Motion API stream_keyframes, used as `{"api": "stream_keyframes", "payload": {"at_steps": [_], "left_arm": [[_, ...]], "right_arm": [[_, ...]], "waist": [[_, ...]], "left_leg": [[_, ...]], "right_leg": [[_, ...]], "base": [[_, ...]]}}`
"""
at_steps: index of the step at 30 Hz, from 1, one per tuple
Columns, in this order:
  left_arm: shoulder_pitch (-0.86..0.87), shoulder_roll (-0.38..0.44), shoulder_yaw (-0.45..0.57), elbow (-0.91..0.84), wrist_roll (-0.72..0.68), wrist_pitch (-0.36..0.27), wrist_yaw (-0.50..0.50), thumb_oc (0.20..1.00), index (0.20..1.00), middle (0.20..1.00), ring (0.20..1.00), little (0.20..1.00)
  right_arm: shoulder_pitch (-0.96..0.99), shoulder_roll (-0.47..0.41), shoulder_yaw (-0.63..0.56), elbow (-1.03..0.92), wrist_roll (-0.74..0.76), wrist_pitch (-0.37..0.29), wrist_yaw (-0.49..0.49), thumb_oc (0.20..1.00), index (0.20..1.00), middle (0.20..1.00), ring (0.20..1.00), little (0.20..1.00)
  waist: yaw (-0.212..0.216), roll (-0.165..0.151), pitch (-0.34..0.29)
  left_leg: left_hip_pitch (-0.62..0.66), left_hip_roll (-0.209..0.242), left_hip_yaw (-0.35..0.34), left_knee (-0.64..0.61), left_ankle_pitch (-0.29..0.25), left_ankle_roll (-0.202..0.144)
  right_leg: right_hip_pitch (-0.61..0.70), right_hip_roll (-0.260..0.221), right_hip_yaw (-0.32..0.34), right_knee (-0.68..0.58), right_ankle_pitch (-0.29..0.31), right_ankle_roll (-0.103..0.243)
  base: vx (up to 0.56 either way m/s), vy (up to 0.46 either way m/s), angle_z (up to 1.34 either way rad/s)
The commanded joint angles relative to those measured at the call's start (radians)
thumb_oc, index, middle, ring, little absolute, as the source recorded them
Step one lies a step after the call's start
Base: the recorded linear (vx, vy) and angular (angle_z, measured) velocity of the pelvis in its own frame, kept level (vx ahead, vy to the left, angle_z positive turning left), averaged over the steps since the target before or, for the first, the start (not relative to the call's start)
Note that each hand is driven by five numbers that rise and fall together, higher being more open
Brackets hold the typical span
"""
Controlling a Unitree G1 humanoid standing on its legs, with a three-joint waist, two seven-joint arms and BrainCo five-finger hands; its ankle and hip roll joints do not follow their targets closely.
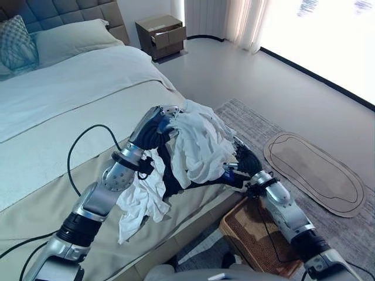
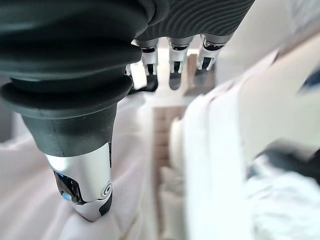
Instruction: Pick up clothes into the bucket
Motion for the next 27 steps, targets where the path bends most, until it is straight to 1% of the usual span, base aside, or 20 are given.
{"api": "stream_keyframes", "payload": {"at_steps": [1,2,3,4,5,6,7,8,9,10,11,13,15,16,17,19,22,23,25,27], "left_arm": [[-0.018,-0.003,0.024,-0.051,-0.135,-0.082,-0.039,0.2,0.2,0.2,0.2,0.2],[-0.018,-0.007,0.015,-0.056,-0.158,-0.086,-0.056,0.2,0.2,0.2,0.2,0.2],[-0.018,-0.006,0.015,-0.056,-0.16,-0.086,-0.057,0.2,0.2,0.2,0.2,0.2],[-0.017,-0.011,0.003,-0.061,-0.198,-0.093,-0.081,0.2,0.2,0.2,0.2,0.2],[-0.016,-0.01,0.003,-0.062,-0.199,-0.093,-0.082,0.2,0.2,0.2,0.2,0.2],[-0.009,0.0,-0.004,-0.069,-0.2,-0.095,-0.1,0.2,0.2,0.2,0.2,0.2],[-0.009,0.0,-0.004,-0.069,-0.201,-0.095,-0.1,0.2,0.2,0.2,0.2,0.2],[0.001,0.015,0.0,-0.077,-0.199,-0.096,-0.116,0.2,0.2,0.2,0.2,0.2],[0.002,0.015,0.0,-0.077,-0.2,-0.096,-0.117,0.2,0.2,0.2,0.2,0.2],[0.011,0.022,0.007,-0.081,-0.214,-0.098,-0.129,0.2,0.2,0.2,0.2,0.2],[0.011,0.023,0.007,-0.081,-0.215,-0.098,-0.13,0.2,0.2,0.2,0.2,0.2],[0.023,0.017,0.008,-0.091,-0.261,-0.101,-0.18,0.2,0.2,0.2,0.2,0.2],[0.025,0.015,0.01,-0.093,-0.264,-0.102,-0.186,0.2,0.2,0.2,0.2,0.2],[0.029,0.016,0.01,-0.098,-0.258,-0.106,-0.202,0.2,0.2,0.2,0.2,0.2],[0.03,0.021,0.011,-0.101,-0.258,-0.107,-0.213,0.2,0.2,0.2,0.2,0.2],[0.04,0.029,0.02,-0.098,-0.27,-0.106,-0.234,0.2,0.2,0.2,0.2,0.2],[0.05,0.057,0.036,-0.095,-0.241,-0.109,-0.251,0.2,0.2,0.2,0.2,0.2],[0.047,0.083,0.04,-0.088,-0.189,-0.111,-0.251,0.2,0.2,0.2,0.2,0.2],[0.049,0.098,0.043,-0.079,-0.164,-0.111,-0.249,0.2,0.2,0.2,0.2,0.2],[0.06,0.115,0.057,-0.055,-0.074,-0.111,-0.221,0.2,0.2,0.2,0.2,0.2]], "right_arm": [[-0.037,0.0,-0.038,-0.062,0.06,-0.047,0.008,1.0,1.0,1.0,1.0,1.0],[-0.043,0.011,-0.045,-0.053,0.101,-0.046,0.015,1.0,1.0,1.0,1.0,1.0],[-0.044,0.011,-0.045,-0.052,0.103,-0.046,0.016,1.0,1.0,1.0,1.0,1.0],[-0.054,0.034,-0.053,-0.037,0.189,-0.045,0.035,1.0,1.0,1.0,1.0,1.0],[-0.054,0.034,-0.053,-0.036,0.19,-0.045,0.036,1.0,1.0,1.0,1.0,1.0],[-0.061,0.054,-0.06,-0.043,0.261,-0.042,0.061,1.0,1.0,1.0,1.0,1.0],[-0.061,0.054,-0.06,-0.042,0.262,-0.042,0.062,1.0,1.0,1.0,1.0,1.0],[-0.061,0.068,-0.068,-0.053,0.312,-0.04,0.081,1.0,1.0,1.0,1.0,1.0],[-0.061,0.068,-0.068,-0.053,0.314,-0.04,0.082,1.0,1.0,1.0,1.0,1.0],[-0.06,0.08,-0.066,-0.069,0.376,-0.029,0.113,1.0,1.0,1.0,1.0,1.0],[-0.06,0.08,-0.066,-0.068,0.377,-0.029,0.114,1.0,1.0,1.0,1.0,1.0],[-0.058,0.083,-0.045,-0.091,0.439,0.001,0.175,1.0,1.0,1.0,1.0,1.0],[-0.058,0.083,-0.036,-0.096,0.452,0.009,0.19,1.0,1.0,1.0,1.0,1.0],[-0.062,0.09,-0.021,-0.103,0.504,0.031,0.236,1.0,1.0,1.0,1.0,1.0],[-0.063,0.091,-0.018,-0.111,0.519,0.034,0.251,1.0,1.0,1.0,1.0,1.0],[-0.063,0.093,-0.009,-0.125,0.529,0.044,0.27,1.0,1.0,1.0,1.0,1.0],[-0.065,0.057,0.003,-0.151,0.456,0.042,0.269,1.0,1.0,1.0,1.0,1.0],[-0.07,0.034,0.012,-0.161,0.413,0.045,0.27,1.0,1.0,1.0,1.0,1.0],[-0.075,0.013,0.02,-0.179,0.384,0.055,0.28,1.0,1.0,1.0,1.0,1.0],[-0.084,-0.027,0.022,-0.195,0.256,0.029,0.245,1.0,1.0,1.0,1.0,1.0]], "waist": [[-0.003,-0.058,-0.052],[-0.002,-0.059,-0.054],[-0.001,-0.059,-0.053],[-0.001,-0.059,-0.057],[0.0,-0.059,-0.057],[0.001,-0.058,-0.06],[0.001,-0.059,-0.06],[0.003,-0.059,-0.064],[0.003,-0.06,-0.064],[0.004,-0.061,-0.066],[0.004,-0.061,-0.066],[0.006,-0.063,-0.069],[0.006,-0.064,-0.069],[0.008,-0.064,-0.068],[0.008,-0.064,-0.069],[0.01,-0.065,-0.069],[0.011,-0.068,-0.069],[0.011,-0.068,-0.07],[0.012,-0.069,-0.068],[0.013,-0.071,-0.067]], "left_leg": [[0.022,0.047,0.017,0.044,-0.076,-0.009],[0.026,0.048,0.018,0.043,-0.077,-0.009],[0.027,0.048,0.018,0.043,-0.077,-0.009],[0.033,0.05,0.022,0.04,-0.076,-0.01],[0.034,0.05,0.022,0.039,-0.076,-0.01],[0.036,0.052,0.026,0.037,-0.075,-0.011],[0.036,0.052,0.026,0.036,-0.075,-0.011],[0.04,0.053,0.028,0.033,-0.074,-0.012],[0.04,0.053,0.028,0.033,-0.074,-0.012],[0.043,0.054,0.032,0.031,-0.073,-0.013],[0.044,0.054,0.033,0.03,-0.073,-0.013],[0.049,0.055,0.034,0.028,-0.073,-0.015],[0.05,0.055,0.034,0.028,-0.073,-0.015],[0.05,0.055,0.034,0.027,-0.072,-0.015],[0.05,0.055,0.035,0.027,-0.073,-0.015],[0.049,0.054,0.037,0.027,-0.072,-0.016],[0.046,0.053,0.038,0.029,-0.072,-0.016],[0.045,0.054,0.038,0.029,-0.073,-0.016],[0.044,0.054,0.038,0.03,-0.074,-0.017],[0.043,0.053,0.037,0.031,-0.074,-0.017]], "right_leg": [[-0.026,-0.076,0.067,-0.011,0.063,0.063],[-0.023,-0.075,0.068,-0.012,0.062,0.063],[-0.022,-0.075,0.068,-0.012,0.062,0.063],[-0.02,-0.074,0.068,-0.015,0.063,0.063],[-0.02,-0.073,0.068,-0.015,0.063,0.063],[-0.019,-0.072,0.067,-0.017,0.063,0.063],[-0.019,-0.072,0.068,-0.017,0.063,0.063],[-0.016,-0.07,0.067,-0.018,0.063,0.064],[-0.016,-0.07,0.067,-0.018,0.063,0.064],[-0.015,-0.07,0.068,-0.018,0.063,0.065],[-0.015,-0.07,0.068,-0.018,0.063,0.065],[-0.011,-0.068,0.068,-0.018,0.06,0.065],[-0.01,-0.068,0.067,-0.019,0.06,0.065],[-0.01,-0.068,0.068,-0.019,0.06,0.066],[-0.01,-0.068,0.066,-0.019,0.06,0.067],[-0.01,-0.07,0.066,-0.019,0.061,0.07],[-0.012,-0.07,0.067,-0.019,0.063,0.071],[-0.013,-0.07,0.068,-0.021,0.063,0.071],[-0.01,-0.071,0.066,-0.022,0.062,0.07],[-0.011,-0.071,0.067,-0.021,0.062,0.069]], "base": [[0.03,-0.018,-0.03],[0.03,-0.018,-0.04],[0.02,-0.016,-0.05],[0.01,-0.01,-0.06],[0.02,-0.017,-0.06],[0.01,-0.008,-0.04],[0.02,-0.019,-0.03],[0.0,0.0,0.0],[0.02,-0.023,-0.04],[0.01,-0.011,-0.04],[0.03,-0.015,-0.05],[0.0,0.0,0.0],[0.02,-0.011,-0.05],[0.02,-0.013,-0.05],[0.01,-0.006,-0.04],[0.0,0.0,0.0],[0.01,-0.001,-0.03],[0.02,0.0,-0.08],[0.02,-0.001,-0.06],[0.0,0.0,0.0]]}}
